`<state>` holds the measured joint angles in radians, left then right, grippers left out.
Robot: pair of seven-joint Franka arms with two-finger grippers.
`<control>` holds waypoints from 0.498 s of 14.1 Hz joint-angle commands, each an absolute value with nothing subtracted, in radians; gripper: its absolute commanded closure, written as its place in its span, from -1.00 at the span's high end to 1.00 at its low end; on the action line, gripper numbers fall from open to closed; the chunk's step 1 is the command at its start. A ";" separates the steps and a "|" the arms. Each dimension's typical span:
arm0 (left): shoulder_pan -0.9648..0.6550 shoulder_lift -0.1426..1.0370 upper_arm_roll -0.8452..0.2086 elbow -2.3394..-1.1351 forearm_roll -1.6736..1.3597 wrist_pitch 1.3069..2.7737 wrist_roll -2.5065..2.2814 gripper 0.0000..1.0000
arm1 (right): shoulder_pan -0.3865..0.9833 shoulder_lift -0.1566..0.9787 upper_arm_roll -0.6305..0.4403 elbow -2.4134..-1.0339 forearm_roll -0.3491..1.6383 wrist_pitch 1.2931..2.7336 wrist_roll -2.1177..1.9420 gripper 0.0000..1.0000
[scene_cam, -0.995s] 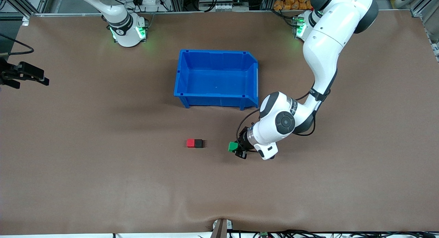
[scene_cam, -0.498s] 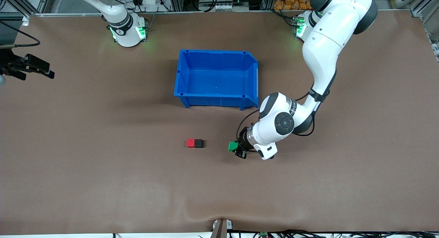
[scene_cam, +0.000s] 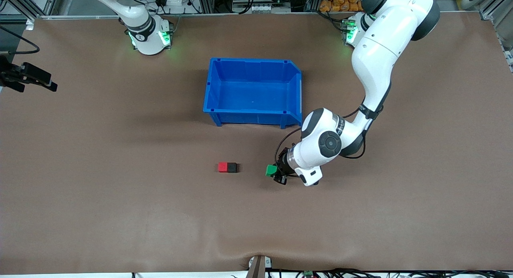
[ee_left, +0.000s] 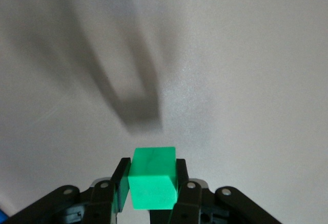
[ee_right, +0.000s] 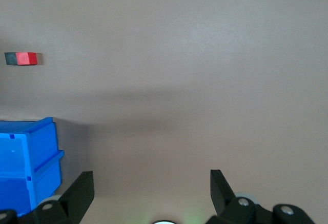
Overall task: Attach green and red cubes to black cube
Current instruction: 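Move the held green cube with the left gripper toward the black cube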
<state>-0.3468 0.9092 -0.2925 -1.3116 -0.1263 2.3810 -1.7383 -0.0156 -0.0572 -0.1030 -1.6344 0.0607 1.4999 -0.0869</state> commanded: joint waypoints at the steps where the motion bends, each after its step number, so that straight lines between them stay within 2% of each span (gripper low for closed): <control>1: -0.408 0.931 -0.241 -1.287 -0.140 2.433 -1.793 -1.00 | -0.026 -0.055 -0.091 -1.621 0.071 1.483 -0.074 1.00; 7: -0.491 1.002 -0.203 -1.177 -0.141 2.467 -1.903 -1.00 | -0.018 -0.058 -0.091 -1.595 0.055 1.442 -0.066 1.00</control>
